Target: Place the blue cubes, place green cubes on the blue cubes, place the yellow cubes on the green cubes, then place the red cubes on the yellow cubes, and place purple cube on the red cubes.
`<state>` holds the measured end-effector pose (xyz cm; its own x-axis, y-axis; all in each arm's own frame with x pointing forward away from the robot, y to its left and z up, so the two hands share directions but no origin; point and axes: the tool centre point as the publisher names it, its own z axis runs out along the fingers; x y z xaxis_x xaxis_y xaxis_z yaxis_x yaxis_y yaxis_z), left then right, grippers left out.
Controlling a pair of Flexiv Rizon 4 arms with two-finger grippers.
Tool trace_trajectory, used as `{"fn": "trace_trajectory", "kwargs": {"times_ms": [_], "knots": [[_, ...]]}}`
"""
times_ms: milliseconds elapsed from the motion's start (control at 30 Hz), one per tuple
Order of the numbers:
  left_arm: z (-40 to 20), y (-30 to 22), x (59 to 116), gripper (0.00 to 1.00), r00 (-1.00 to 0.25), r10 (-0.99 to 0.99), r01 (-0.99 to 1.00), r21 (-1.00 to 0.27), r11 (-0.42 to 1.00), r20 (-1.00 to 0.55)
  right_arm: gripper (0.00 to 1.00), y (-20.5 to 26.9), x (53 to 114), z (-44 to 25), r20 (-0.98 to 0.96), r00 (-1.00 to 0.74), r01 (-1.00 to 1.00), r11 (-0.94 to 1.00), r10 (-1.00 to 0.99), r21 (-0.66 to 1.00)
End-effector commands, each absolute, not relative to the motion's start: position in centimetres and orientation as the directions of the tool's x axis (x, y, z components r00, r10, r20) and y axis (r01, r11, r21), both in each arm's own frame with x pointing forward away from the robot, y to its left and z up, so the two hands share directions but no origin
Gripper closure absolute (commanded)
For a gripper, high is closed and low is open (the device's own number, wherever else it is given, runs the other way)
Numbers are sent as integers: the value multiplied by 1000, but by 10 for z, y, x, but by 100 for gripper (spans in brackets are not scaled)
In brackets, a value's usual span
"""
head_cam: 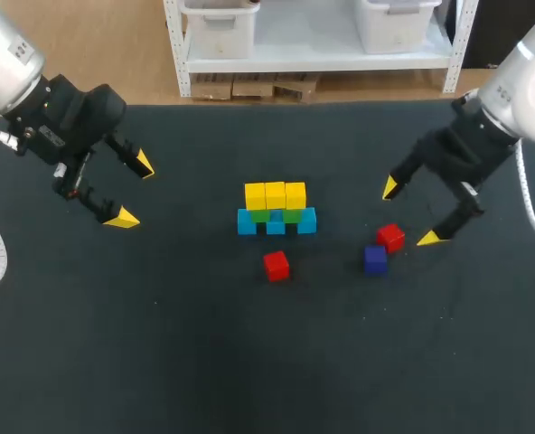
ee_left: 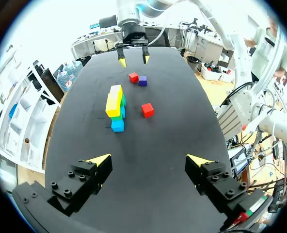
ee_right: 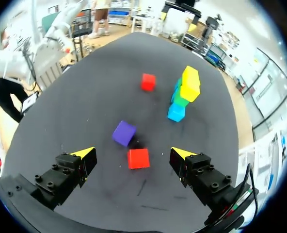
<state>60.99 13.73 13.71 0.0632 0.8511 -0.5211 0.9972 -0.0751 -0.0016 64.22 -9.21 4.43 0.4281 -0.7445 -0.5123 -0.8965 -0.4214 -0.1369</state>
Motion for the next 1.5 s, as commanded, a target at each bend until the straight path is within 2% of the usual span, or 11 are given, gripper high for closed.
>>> {"fn": "trace_trajectory", "kwargs": {"times_ms": [33,733,767,800,900,1000,1167,1300,1367,1433,1500], "knots": [[136,139,609,0,67,849,997,2,-77,-524,0,-96,658,34,-548,443,-883,-453,-710,-127],[136,139,609,0,67,849,997,2,-77,-524,0,-100,671,5,-583,480,-850,-512,-656,-124],[136,139,609,0,67,849,997,2,-77,-524,24,-99,671,4,-584,480,-849,-513,-654,-123],[136,139,609,0,67,849,997,2,-77,-524,35,-98,671,4,-585,480,-849,-514,-653,-122],[136,139,609,0,67,849,997,2,-77,-524,31,-96,670,2,-588,479,-848,-517,-652,-118],[136,139,609,0,67,849,997,2,-77,-524,36,-93,669,1,-590,480,-846,-521,-650,-114],[136,139,609,0,67,849,997,2,-77,-524,24,-87,667,0,-592,485,-840,-532,-644,-109],[136,139,609,0,67,849,997,2,-77,-524,24,-83,666,-1,-594,490,-833,-544,-638,-104],[136,139,609,0,67,849,997,2,-77,-524,31,-82,665,-1,-594,492,-831,-547,-637,-103],[136,139,609,0,67,849,997,2,-77,-524,49,-81,665,-2,-593,494,-829,-550,-636,-100],[136,139,609,0,67,849,997,2,-77,-524,50,-80,665,-2,-592,495,-827,-554,-636,-95]]}}
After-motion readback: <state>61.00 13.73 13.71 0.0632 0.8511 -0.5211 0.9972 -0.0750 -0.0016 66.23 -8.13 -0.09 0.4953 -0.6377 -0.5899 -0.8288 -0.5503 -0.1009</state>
